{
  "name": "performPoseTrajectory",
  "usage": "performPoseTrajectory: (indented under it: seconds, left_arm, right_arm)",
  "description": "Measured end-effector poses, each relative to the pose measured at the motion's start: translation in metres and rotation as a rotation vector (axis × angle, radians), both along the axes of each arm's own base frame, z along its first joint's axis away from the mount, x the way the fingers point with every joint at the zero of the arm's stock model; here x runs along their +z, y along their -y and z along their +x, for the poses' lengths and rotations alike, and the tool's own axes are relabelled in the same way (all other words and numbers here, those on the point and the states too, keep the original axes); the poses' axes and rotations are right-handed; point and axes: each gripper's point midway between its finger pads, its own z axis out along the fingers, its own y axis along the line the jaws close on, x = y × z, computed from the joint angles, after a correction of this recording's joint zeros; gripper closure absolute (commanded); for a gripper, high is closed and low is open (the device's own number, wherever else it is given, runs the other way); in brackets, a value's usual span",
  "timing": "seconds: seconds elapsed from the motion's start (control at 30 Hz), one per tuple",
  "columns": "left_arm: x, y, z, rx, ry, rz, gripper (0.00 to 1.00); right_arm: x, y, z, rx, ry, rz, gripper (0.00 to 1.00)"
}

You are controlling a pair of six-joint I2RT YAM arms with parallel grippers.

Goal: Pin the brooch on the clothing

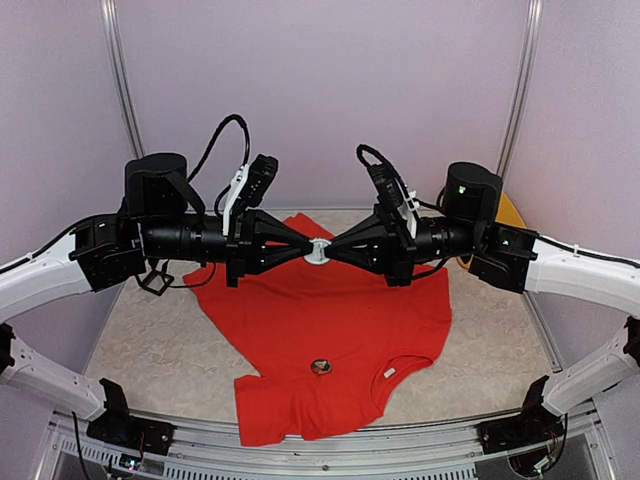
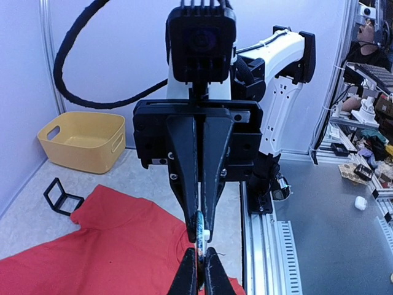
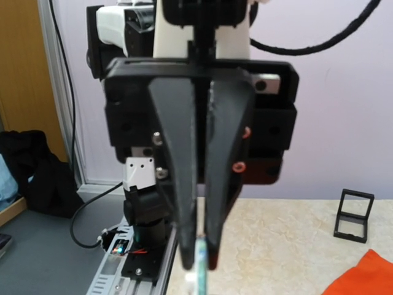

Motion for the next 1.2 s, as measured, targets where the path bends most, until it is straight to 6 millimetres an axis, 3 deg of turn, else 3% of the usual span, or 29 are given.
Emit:
performPoseTrajectory:
  seconds: [0.03, 0.1, 0.27, 0.57, 0.7, 0.73, 0.8, 0.87, 1.07, 1.2]
  left_arm:
    - [0.0, 0.0, 0.001, 0.004, -0.004, -0.003, 0.68]
    - [0.003, 0.001, 0.003, 0.018, -0.002, -0.017, 0.64]
    - [-0.005, 0.0, 0.011, 0.068, -0.015, -0.041, 0.85]
    - [-0.002, 0.004, 0.009, 0.056, -0.025, -0.051, 0.84]
    - [-0.003, 0.005, 0.009, 0.052, -0.027, -0.048, 0.98]
    - [-0.004, 0.005, 0.009, 0.049, -0.031, -0.048, 0.97]
    - [-0.004, 0.006, 0.007, 0.041, -0.026, -0.046, 0.8]
    - [-0.005, 0.006, 0.008, 0.044, -0.031, -0.043, 0.75]
    - [-0.006, 0.004, 0.01, 0.049, -0.036, -0.038, 0.98]
    - [-0.006, 0.005, 0.008, 0.033, -0.037, -0.039, 1.0]
  right_arm:
    - [0.0, 0.0, 0.0, -0.001, 0.0, 0.0, 1.0]
    - [0.0, 0.0, 0.0, 0.002, 0.001, 0.001, 1.0]
    - [-0.002, 0.001, -0.001, 0.001, 0.0, 0.002, 1.0]
    - [0.0, 0.003, 0.001, -0.016, 0.008, 0.014, 1.0]
    - [-0.001, 0.005, 0.002, -0.032, 0.008, 0.015, 1.0]
    - [-0.001, 0.005, 0.002, -0.035, 0.008, 0.014, 1.0]
    - [-0.001, 0.005, 0.003, -0.04, 0.007, 0.014, 1.0]
    - [0.0, 0.005, 0.002, -0.038, 0.009, 0.015, 1.0]
    - [0.005, 0.008, 0.001, -0.047, 0.02, 0.026, 1.0]
    - [0.004, 0.008, 0.003, -0.057, 0.018, 0.025, 1.0]
